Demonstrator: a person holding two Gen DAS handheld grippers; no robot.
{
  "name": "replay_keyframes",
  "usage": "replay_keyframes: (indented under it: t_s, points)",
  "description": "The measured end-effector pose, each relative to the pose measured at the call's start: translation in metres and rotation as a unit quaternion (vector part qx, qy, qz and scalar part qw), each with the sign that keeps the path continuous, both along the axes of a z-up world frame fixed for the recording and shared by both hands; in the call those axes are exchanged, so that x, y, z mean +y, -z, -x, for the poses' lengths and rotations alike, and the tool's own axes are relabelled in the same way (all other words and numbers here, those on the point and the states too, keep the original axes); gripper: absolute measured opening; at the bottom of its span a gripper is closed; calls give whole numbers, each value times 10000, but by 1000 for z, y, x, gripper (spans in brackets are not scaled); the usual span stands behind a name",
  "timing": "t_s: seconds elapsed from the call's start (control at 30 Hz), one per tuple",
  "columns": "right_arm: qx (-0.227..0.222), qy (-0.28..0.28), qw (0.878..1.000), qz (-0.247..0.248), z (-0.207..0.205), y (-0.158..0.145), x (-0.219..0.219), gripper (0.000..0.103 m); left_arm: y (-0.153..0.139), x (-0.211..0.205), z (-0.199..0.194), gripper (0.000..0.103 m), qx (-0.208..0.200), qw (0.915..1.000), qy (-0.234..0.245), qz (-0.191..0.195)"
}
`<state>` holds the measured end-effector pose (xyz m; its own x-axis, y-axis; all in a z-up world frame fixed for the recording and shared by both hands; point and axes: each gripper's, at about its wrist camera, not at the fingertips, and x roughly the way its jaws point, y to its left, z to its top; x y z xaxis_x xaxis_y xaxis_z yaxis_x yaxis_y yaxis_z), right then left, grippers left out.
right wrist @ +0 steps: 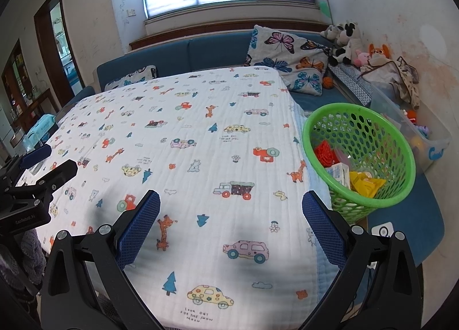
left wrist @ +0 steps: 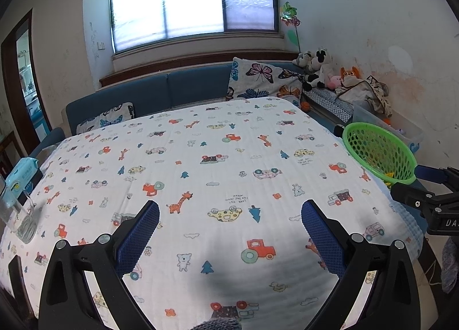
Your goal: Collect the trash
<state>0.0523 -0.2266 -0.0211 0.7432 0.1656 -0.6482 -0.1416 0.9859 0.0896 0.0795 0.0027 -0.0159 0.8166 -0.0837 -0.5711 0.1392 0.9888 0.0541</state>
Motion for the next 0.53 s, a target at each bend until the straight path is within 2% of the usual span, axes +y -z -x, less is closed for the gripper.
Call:
replay_keyframes:
  t_s: [0.53]
  points:
    - [13, -11, 10000, -19, 1, 3, 2, 98, 2, 3, 0, 96, -32, 10000, -43, -8]
